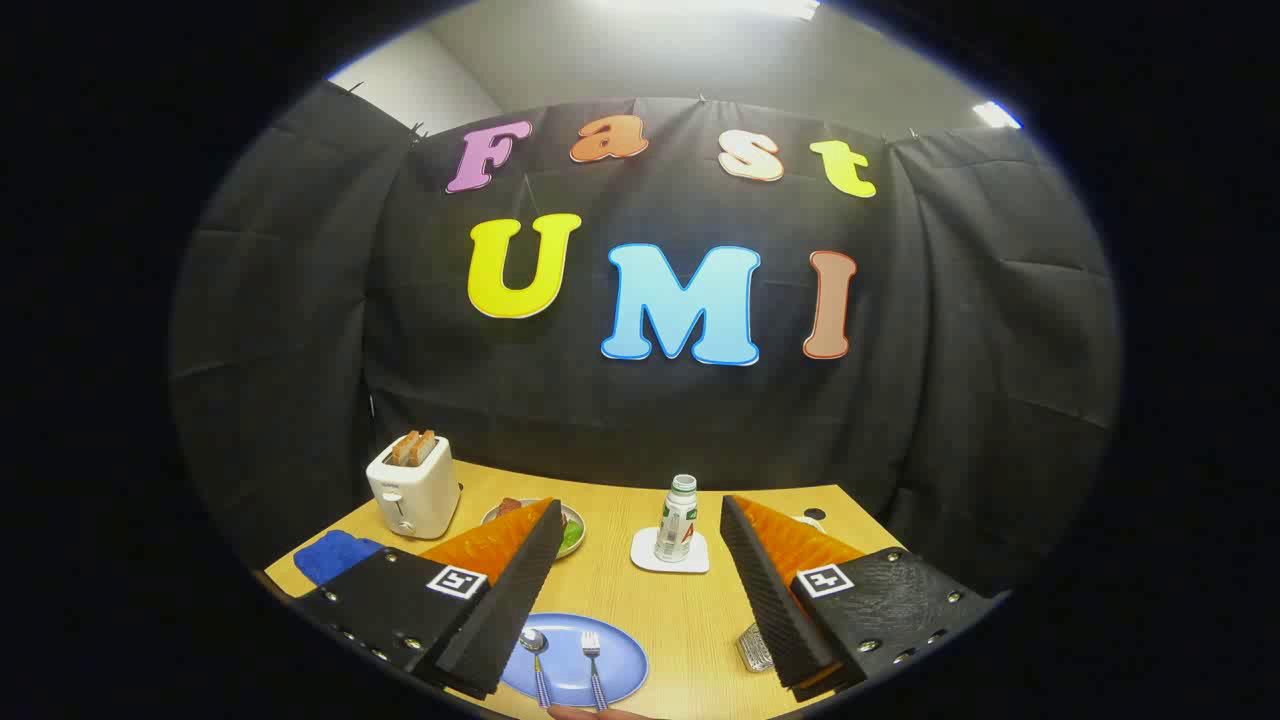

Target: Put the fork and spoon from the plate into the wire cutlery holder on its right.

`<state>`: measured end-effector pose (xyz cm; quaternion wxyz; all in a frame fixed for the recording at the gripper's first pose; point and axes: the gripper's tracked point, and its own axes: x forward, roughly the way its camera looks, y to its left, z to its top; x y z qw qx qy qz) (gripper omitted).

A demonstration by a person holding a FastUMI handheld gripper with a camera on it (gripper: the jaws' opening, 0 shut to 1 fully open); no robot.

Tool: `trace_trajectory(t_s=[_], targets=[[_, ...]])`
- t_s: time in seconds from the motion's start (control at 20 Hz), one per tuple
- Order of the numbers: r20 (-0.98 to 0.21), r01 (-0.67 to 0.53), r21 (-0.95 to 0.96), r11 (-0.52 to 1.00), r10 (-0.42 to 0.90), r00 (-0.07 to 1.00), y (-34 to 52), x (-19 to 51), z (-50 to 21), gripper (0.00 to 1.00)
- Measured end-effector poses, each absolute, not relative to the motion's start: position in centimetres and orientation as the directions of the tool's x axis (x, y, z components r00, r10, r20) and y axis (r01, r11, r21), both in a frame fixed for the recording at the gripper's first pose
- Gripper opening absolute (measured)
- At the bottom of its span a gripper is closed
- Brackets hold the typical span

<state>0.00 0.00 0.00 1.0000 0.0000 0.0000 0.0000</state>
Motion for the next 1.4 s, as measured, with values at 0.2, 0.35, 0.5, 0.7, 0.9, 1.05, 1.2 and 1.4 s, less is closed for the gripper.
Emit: trace_trajectory(t_s=[0.2,0.35,0.5,0.7,0.9,1.05,1.2,1.4], targets=[[0.002,0.001,-0.006,1.0,-0.001,1.0,-0.1,-0.4,0.0,0.97],[-0.004,0.003,-0.006,1.0,-0.003,1.0,-0.2,-0.5,-0.2,0.97],[-0.009,0.002,-0.01,1.0,-0.002,1.0,-0.2,-0.5,-0.4,0.97],[-0.015,-0.007,-0.019,1.0,0.007,1.0,-0.1,-0.6,-0.8,0.97],[-0.039,-0.037,-0.033,0.999,0.036,0.999,0.7,-0.3,-1.6,0.97],[-0.1,-0.046,-0.042,0.998,0.042,0.994,0.8,0.2,-3.5,0.97],[-0.189,-0.074,-0.048,0.996,0.064,0.98,1.5,0.4,-6.3,0.97],[-0.281,-0.112,-0.073,0.991,0.088,0.956,2.1,0.8,-10.2,0.97]])
